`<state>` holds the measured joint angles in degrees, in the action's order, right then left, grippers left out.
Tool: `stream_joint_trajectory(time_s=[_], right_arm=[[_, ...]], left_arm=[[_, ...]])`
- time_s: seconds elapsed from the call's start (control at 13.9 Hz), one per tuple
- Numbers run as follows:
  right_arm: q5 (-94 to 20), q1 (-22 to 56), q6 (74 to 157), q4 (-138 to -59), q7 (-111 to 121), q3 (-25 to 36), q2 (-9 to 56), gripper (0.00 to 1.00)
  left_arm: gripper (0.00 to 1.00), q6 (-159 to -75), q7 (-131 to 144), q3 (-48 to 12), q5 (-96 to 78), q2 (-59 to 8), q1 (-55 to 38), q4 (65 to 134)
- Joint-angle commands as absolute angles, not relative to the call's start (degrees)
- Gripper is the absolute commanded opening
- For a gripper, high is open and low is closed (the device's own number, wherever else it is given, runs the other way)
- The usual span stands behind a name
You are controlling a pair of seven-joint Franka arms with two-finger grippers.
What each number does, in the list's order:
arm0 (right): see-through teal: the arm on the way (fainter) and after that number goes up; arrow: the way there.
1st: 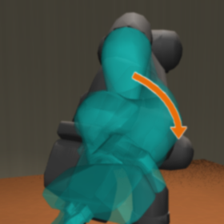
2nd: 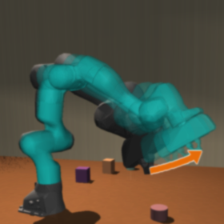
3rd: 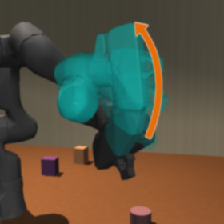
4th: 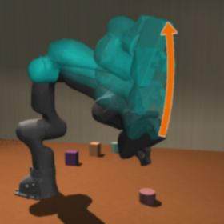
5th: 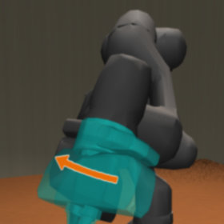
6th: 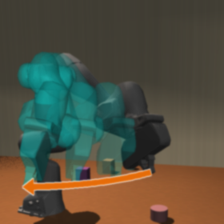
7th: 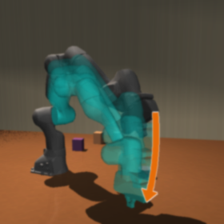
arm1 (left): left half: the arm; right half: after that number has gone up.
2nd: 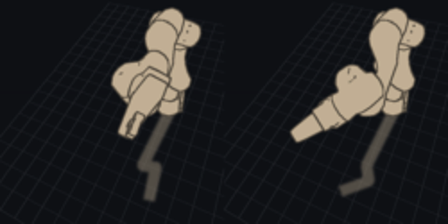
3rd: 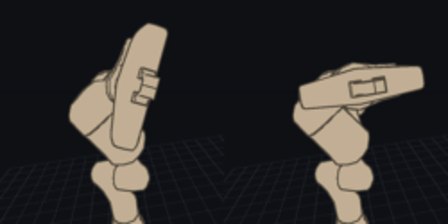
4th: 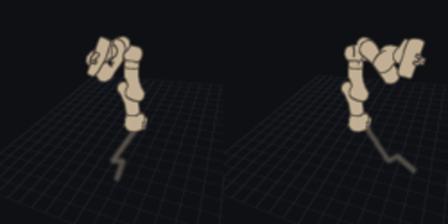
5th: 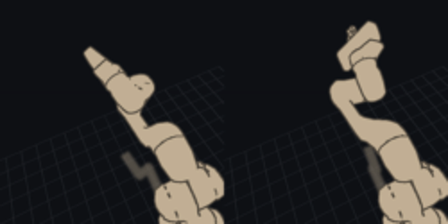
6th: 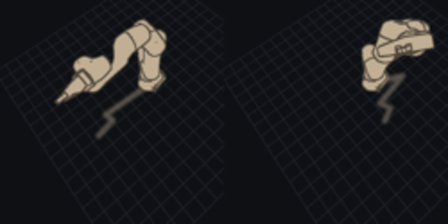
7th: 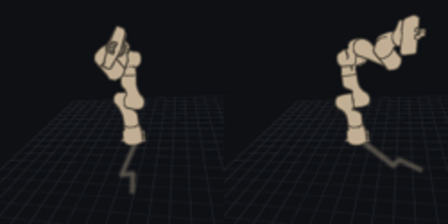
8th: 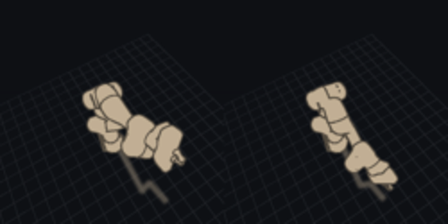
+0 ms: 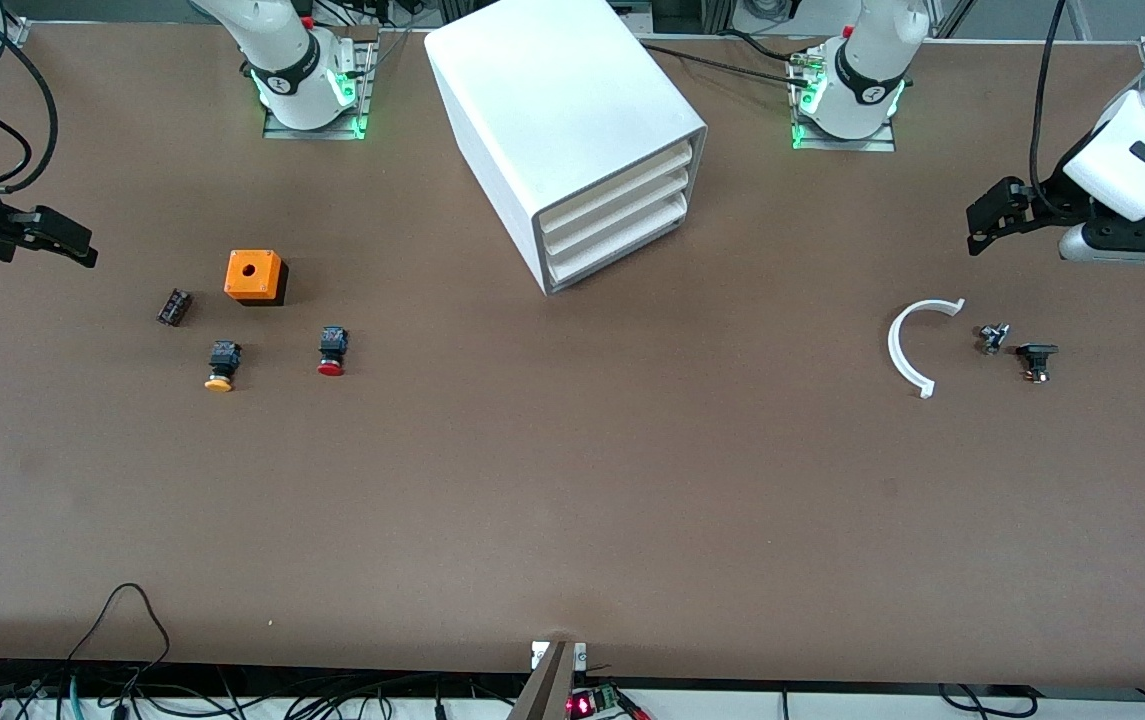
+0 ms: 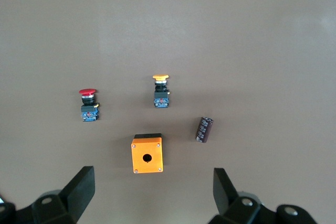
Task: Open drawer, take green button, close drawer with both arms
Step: 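Move the left gripper toward the white cabinet's lowest drawer handle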
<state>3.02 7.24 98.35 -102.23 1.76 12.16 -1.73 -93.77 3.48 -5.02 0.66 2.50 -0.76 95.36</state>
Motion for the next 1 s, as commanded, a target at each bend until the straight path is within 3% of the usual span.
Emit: stream_joint_trajectory(time_s=[0.0,0.93], right_arm=[[2.37,6.94,99.14,-103.62,1.67,11.87,-3.08,1.00],[2.37,6.94,99.05,-103.54,1.67,11.69,-3.08,1.00]], left_arm=[[1.00,-92.29,2.81,-5.27,0.00,2.11,-0.26,93.95],[1.00,-92.29,2.90,-5.36,0.17,0.37,-0.79,93.60]])
